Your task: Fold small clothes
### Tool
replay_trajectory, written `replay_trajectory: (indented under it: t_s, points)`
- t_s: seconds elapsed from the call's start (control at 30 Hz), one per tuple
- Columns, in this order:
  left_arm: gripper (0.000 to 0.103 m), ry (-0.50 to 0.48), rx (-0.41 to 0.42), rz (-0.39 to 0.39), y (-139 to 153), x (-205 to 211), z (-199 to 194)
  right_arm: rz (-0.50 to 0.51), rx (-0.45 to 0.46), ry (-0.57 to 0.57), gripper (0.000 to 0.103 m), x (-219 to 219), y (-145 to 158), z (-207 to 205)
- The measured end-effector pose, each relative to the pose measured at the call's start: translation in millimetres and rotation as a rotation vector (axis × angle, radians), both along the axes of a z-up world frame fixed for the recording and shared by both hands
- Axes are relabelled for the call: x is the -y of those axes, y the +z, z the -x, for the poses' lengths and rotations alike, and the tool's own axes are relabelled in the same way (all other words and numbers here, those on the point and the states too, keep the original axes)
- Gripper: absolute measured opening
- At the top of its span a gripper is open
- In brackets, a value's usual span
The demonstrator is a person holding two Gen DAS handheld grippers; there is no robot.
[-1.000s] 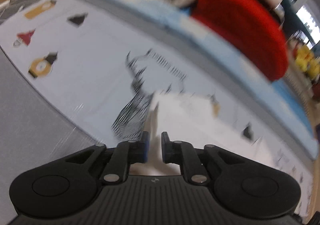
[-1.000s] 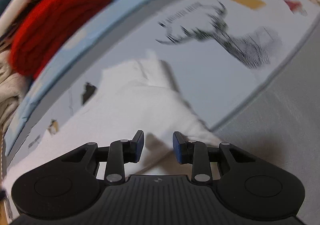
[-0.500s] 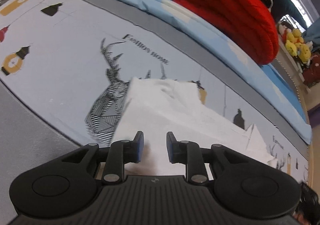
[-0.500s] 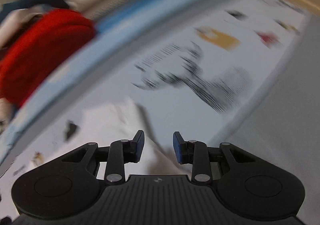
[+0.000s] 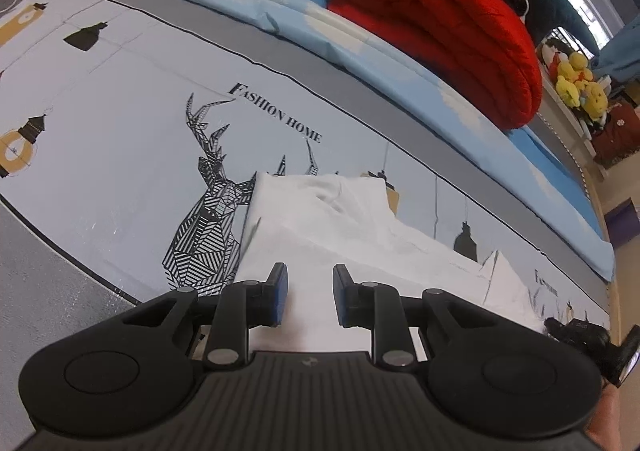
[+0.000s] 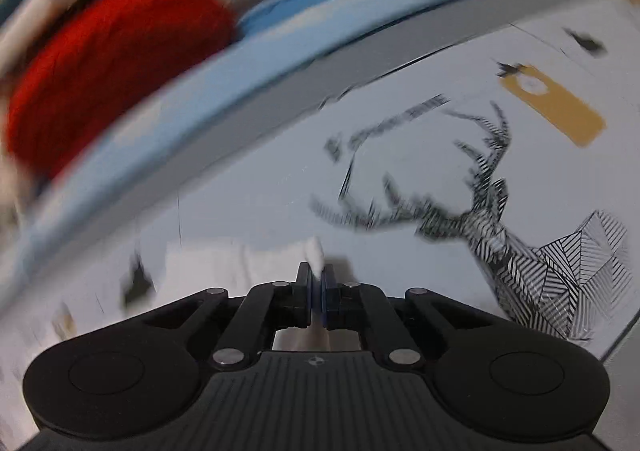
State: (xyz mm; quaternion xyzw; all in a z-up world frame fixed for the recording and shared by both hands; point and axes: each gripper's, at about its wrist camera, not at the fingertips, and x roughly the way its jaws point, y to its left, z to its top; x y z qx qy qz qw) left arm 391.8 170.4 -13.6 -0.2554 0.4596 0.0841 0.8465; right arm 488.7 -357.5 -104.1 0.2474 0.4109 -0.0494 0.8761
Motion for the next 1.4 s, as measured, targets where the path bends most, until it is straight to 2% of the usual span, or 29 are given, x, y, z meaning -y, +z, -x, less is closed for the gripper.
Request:
replay_trajectory:
  t_s: [0.07, 0.2, 0.27, 0.33, 0.37, 0.4, 0.43, 0.47, 0.5, 0.53, 0.6, 0.63, 0.67, 0.7, 0.73, 0.77, 0.8, 0.87, 0.93, 0.97, 1.07, 1.13, 1.27, 1.33, 1.4]
  points:
    - [0.026, -0.015, -0.002, 0.014, 0.5, -1.2, 0.3, 0.125, -0.014, -0.055, 0.004, 4.1, 3.7, 1.0]
    - [0.026, -0.069, 0.001, 0.029, 1.9, 0.9, -1.4, 0.116, 0.041, -0.032, 0.008, 11.3, 22.8, 23.0]
    - [0.026, -0.080, 0.000, 0.040, 0.6, 1.5, -1.4, 0.064, 0.079, 0.063, 0.008, 3.3, 31.8, 38.6]
    - [0.026, -0.099, -0.005, 0.046, -2.1, 0.7, -1.9, 0.012, 0.107, 0.208, 0.008, -14.2, 34.2, 58.5]
    - [0.027, -0.106, -0.009, 0.047, -4.0, 0.7, -1.7, 0.020, 0.107, 0.268, 0.008, -22.4, 31.3, 65.6]
    - [0.030, -0.115, -0.015, 0.046, -6.6, 0.2, -1.6, 0.070, 0.072, 0.306, 0.009, -31.4, 22.7, 71.7]
    - [0.030, -0.130, -0.024, 0.044, -10.1, -0.2, -1.9, 0.128, -0.008, 0.313, 0.009, -35.6, 9.8, 71.7]
    - [0.030, -0.139, -0.034, 0.041, -13.2, -0.2, -2.1, 0.166, -0.089, 0.298, 0.011, -34.9, -4.2, 73.3]
    - [0.030, -0.147, -0.048, 0.036, -17.0, -0.8, -2.0, 0.159, -0.124, 0.256, 0.022, -29.6, -11.6, 78.2]
    - [0.030, -0.150, -0.056, 0.034, -20.1, -1.6, -1.4, 0.129, -0.097, 0.194, 0.031, -22.6, -8.3, 85.2]
    - [0.030, -0.164, -0.066, 0.030, -26.0, -3.3, -0.8, 0.109, -0.011, 0.170, 0.031, -19.5, 5.5, 100.3]
    - [0.030, -0.173, -0.070, 0.029, -29.6, -4.0, -1.0, 0.112, 0.046, 0.208, 0.031, -23.4, 10.5, 108.1]
    - [0.030, -0.177, -0.073, 0.029, -33.4, -5.0, -1.2, 0.122, 0.053, 0.243, 0.030, -26.5, 9.1, 112.7]
    - [0.030, -0.182, -0.082, 0.027, -39.5, -6.0, -1.5, 0.137, 0.015, 0.271, 0.030, -30.9, 3.7, 113.3]
    - [0.030, -0.185, -0.106, 0.019, -48.8, -6.8, -1.5, 0.177, -0.067, 0.290, 0.030, -34.3, -7.0, 111.9]
    - [0.029, -0.184, -0.139, 0.008, -58.5, -7.3, -0.9, 0.202, -0.121, 0.282, 0.046, -32.4, -13.7, 111.5]
    - [0.025, -0.185, -0.168, -0.001, -67.8, -8.0, 1.4, 0.183, -0.127, 0.228, 0.051, -25.8, -12.2, 115.6]
    - [0.024, -0.187, -0.168, -0.006, -71.7, -8.9, 8.3, 0.148, -0.115, 0.138, 0.043, -17.6, 4.7, 126.1]
    - [0.025, -0.186, -0.122, -0.033, -52.0, -5.8, 15.8, 0.198, -0.048, 0.125, 0.043, -14.9, 32.5, 141.9]
    - [0.025, -0.199, -0.064, -0.057, -34.9, -2.3, 21.9, 0.215, -0.005, 0.125, 0.043, -14.8, 49.3, 154.9]
    - [0.028, -0.250, 0.087, -0.123, 15.0, 8.4, 46.1, 0.205, 0.088, 0.136, 0.043, -11.5, 92.7, 197.0]
    - [0.028, -0.240, 0.157, -0.171, 48.5, 13.7, 72.3, 0.190, 0.143, 0.155, 0.043, -10.8, 116.7, 230.4]
    - [0.028, -0.243, 0.257, -0.265, 93.5, 33.7, 137.9, 0.192, 0.248, 0.190, 0.043, -6.1, 148.1, 293.3]
    - [0.032, -0.259, 0.299, -0.312, 104.7, 48.2, 182.0, 0.187, 0.274, 0.200, 0.043, -5.7, 156.0, 323.0]
    - [0.043, -0.272, 0.319, -0.330, 105.7, 59.7, 222.8, 0.194, 0.275, 0.213, 0.045, -6.1, 154.2, 347.7]
